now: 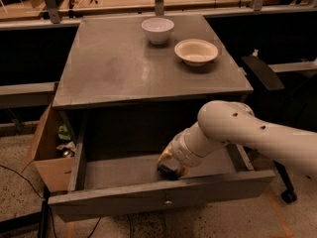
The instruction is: Place rxbar blueberry into top drawer
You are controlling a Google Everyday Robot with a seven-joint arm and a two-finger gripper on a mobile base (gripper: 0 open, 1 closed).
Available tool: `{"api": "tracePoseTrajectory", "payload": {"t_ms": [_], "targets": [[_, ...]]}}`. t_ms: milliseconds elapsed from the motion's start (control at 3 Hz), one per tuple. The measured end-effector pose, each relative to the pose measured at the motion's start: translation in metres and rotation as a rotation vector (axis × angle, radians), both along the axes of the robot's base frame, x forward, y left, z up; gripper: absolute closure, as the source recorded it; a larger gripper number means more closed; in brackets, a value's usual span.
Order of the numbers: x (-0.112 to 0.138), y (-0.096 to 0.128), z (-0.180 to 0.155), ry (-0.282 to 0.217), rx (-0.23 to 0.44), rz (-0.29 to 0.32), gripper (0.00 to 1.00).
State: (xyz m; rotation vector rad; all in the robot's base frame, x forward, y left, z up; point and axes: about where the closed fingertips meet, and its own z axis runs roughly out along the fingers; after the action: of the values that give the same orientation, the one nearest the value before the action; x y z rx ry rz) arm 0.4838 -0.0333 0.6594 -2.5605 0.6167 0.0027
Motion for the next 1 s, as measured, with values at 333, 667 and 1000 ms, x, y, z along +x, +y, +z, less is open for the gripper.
{"api": "tracePoseTrajectory", "payload": {"t_ms": [333,667,1000], "targets": [[0.015,0.000,-0.006,-0.015,-0.018,-0.014,0.60],[0.038,0.003,0.012,-0.077,-0.054,-0.016,0.36],[0.056,-0.002,0.050,-0.122,-0.096,-0.051,0.13]]}}
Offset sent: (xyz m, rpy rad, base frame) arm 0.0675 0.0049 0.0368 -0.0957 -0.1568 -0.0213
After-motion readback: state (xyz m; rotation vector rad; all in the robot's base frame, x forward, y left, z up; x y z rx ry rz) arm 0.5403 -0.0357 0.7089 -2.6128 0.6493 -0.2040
